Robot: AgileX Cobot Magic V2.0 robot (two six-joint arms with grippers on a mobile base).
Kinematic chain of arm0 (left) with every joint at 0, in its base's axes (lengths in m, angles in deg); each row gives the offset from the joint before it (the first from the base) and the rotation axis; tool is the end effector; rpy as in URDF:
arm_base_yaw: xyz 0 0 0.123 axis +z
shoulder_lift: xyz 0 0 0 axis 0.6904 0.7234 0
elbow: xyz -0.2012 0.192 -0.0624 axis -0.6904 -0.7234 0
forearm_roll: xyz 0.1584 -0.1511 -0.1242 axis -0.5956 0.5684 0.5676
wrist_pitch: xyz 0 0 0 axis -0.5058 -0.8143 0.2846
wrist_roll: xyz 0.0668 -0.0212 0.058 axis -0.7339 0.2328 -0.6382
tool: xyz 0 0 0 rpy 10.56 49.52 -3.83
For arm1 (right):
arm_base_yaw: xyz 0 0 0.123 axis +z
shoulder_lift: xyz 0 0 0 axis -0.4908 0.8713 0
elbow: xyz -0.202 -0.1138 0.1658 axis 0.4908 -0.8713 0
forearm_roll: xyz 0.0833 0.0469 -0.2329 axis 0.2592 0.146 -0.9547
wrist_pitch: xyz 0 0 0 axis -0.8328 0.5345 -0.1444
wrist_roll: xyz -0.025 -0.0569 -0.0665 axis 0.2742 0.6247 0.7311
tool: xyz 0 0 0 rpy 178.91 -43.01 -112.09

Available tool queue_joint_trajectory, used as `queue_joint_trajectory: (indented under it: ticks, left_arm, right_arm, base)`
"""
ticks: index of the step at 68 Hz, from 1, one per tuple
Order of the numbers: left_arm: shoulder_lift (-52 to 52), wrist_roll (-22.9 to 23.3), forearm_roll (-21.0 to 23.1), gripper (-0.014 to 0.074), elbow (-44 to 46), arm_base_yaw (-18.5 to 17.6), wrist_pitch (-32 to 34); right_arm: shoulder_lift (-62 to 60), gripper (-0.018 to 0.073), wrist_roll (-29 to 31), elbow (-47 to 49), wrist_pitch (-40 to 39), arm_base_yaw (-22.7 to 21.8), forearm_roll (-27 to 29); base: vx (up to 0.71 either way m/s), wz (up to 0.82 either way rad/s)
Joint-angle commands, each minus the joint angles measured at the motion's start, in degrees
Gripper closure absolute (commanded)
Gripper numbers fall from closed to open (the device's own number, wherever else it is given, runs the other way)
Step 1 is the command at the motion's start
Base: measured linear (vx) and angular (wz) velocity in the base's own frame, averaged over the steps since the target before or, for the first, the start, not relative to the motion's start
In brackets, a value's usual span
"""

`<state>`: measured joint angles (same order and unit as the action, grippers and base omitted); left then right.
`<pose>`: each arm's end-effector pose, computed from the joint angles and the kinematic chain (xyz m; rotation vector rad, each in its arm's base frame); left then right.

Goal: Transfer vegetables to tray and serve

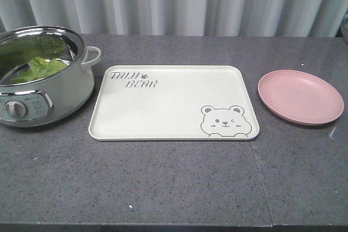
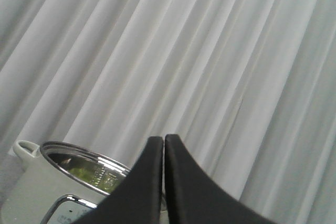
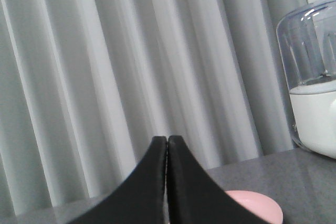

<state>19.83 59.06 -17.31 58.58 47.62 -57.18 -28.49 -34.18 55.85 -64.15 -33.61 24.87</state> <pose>0.0479 0.0050 0.2372 -0.3610 1.0853 -0.4127 0.0448 -0.0026 0.2586 0.2206 1.2365 0.1929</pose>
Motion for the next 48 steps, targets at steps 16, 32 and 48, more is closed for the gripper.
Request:
queue_joint_trajectory:
  ticks: [16,32,48]
  left_arm:
    - [0.3,2.9,0.1,0.0602,0.1,-0.2,7.3]
    - [0.3,3.3,-2.3,0.0580,4.1,-0.2,2.9]
    - [3.1,2.7,-7.8,0.0468,23.8,-0.2,-27.4]
  right_arm:
    - [13.8,0.0564,3.5,27.3,17.1,-0.3,-0.1]
    - [26.2,0.0550,10.8,38.7,22.6,-0.3,2.0]
    - [31.9,0.0313,29.3,40.4,22.2,-0.3,17.1]
  base:
    - [0.00,0.00]
    - [0.00,0.00]
    - [0.00,0.00]
